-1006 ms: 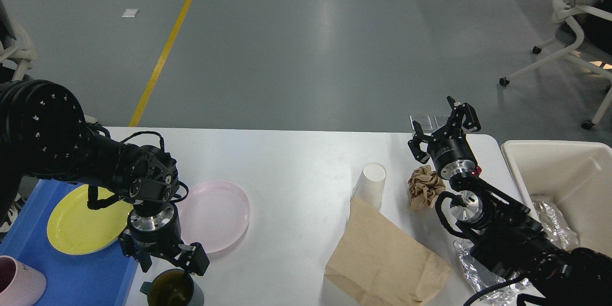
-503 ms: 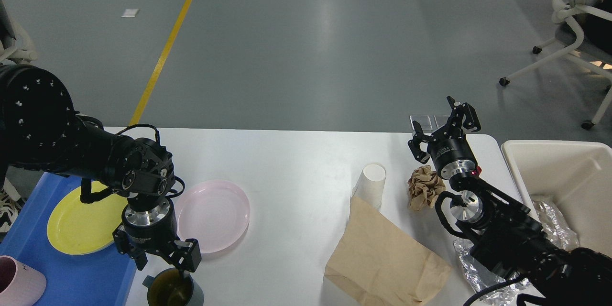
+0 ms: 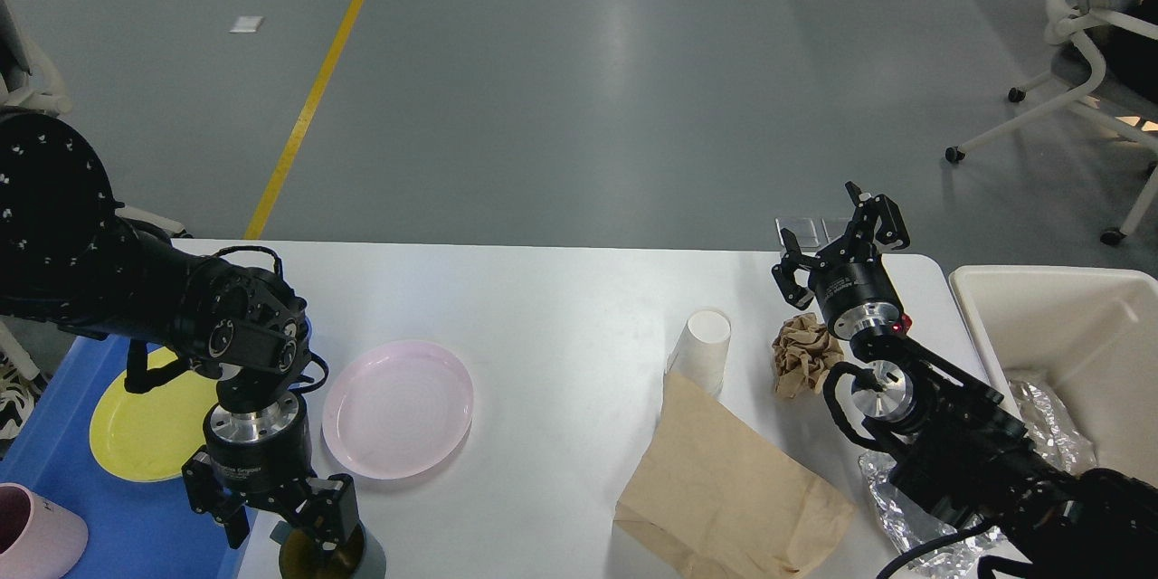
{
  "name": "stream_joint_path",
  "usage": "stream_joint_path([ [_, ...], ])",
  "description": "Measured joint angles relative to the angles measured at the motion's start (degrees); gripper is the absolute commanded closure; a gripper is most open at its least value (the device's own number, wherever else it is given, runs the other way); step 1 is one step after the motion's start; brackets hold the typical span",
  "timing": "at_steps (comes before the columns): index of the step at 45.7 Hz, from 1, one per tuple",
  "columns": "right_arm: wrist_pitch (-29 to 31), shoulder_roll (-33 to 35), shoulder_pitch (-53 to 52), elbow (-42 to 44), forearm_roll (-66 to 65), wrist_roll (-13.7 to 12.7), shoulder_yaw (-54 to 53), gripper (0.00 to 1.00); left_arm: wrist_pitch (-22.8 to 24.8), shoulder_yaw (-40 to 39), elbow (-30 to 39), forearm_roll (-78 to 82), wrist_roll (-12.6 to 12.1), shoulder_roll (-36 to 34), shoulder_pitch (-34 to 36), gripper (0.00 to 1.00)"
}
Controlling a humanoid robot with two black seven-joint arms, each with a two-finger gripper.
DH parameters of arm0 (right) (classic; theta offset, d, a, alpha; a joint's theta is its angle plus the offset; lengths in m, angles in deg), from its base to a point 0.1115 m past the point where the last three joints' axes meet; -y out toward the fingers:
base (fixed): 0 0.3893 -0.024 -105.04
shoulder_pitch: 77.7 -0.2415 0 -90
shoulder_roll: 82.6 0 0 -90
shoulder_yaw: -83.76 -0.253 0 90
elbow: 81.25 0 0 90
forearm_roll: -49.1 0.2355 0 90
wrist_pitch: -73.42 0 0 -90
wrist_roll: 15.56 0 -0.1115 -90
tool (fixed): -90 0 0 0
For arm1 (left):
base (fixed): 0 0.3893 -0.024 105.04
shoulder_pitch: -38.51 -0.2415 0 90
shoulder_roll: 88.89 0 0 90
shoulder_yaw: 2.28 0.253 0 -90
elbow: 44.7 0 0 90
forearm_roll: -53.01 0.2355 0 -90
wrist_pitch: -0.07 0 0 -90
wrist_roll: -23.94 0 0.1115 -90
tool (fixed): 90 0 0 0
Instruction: Tidy desktop
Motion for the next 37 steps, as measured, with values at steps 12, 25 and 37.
stream_joint_path([
  [12,0.0,0.0,0.0,0.0,0.0,0.0,0.0,0.00,-0.4,0.0,-0.9,-0.5,0.0,-0.4,-2.5,0.20],
  [25,0.0,0.0,0.0,0.0,0.0,0.0,0.0,0.00,-1.0,0.0,-4.3,-1.7,-0.1,-0.3,-5.7,0.27],
  [37,0.0,0.0,0.0,0.0,0.0,0.0,0.0,0.00,-2.5,-0.1,-6.7,-3.1,-0.1,-0.4,-7.2,0.39],
])
